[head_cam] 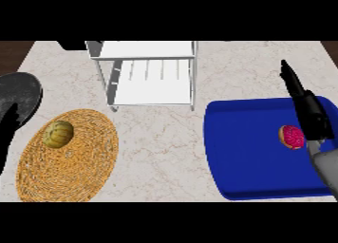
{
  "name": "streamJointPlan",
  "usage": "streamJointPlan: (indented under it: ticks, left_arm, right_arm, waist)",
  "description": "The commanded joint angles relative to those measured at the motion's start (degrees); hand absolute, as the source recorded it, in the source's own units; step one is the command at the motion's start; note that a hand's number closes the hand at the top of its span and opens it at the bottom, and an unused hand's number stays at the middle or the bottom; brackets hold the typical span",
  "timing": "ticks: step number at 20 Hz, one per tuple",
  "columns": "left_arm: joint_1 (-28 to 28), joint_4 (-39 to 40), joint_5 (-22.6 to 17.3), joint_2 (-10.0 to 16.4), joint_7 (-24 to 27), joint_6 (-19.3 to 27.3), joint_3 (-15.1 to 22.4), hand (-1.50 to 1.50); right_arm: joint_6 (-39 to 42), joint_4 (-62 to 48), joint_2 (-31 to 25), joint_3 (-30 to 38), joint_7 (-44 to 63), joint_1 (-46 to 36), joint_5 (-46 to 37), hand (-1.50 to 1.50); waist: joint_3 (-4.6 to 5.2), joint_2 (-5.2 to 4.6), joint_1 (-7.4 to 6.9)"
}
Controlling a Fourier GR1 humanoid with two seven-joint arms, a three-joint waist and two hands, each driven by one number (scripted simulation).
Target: Pick the cupcake from the tray and place it in the tiered basket
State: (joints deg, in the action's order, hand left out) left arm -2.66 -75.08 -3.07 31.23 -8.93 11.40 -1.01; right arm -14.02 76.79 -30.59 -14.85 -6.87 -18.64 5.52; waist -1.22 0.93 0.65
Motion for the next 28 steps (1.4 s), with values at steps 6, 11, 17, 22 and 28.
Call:
streamJointPlan:
  ticks: [6,11,17,22,28]
  left_arm:
    - [5.48,-2.12,-3.19,-11.33,3.62,2.96,2.46,0.0]
    - [8.06,-4.27,-4.69,-13.31,4.34,2.99,2.19,0.0]
    - [9.99,-6.95,-1.95,-17.32,6.72,3.97,6.89,0.0]
    - [8.58,-8.31,-0.6,-18.16,6.81,4.52,8.29,0.0]
    - [8.29,-9.62,0.03,-18.43,7.11,3.88,9.45,0.0]
  right_arm:
    - [-26.27,0.41,-6.26,22.47,5.82,5.29,-1.78,1.5]
    - [-48.37,-2.71,2.57,34.69,10.32,9.48,0.73,-1.5]
    - [-55.8,14.89,11.5,29.34,9.94,20.36,-4.86,-1.5]
    - [-49.46,14.07,13.75,18.79,21.85,29.64,-7.79,-1.5]
    - [-42.46,11.9,6.07,11.9,35.63,36.03,-13.17,-1.5]
  waist:
    - [1.65,0.93,6.29]
    - [1.44,1.05,8.12]
    - [1.65,0.03,3.99]
    - [1.95,-1.08,2.25]
    - [2.3,-2.3,-0.18]
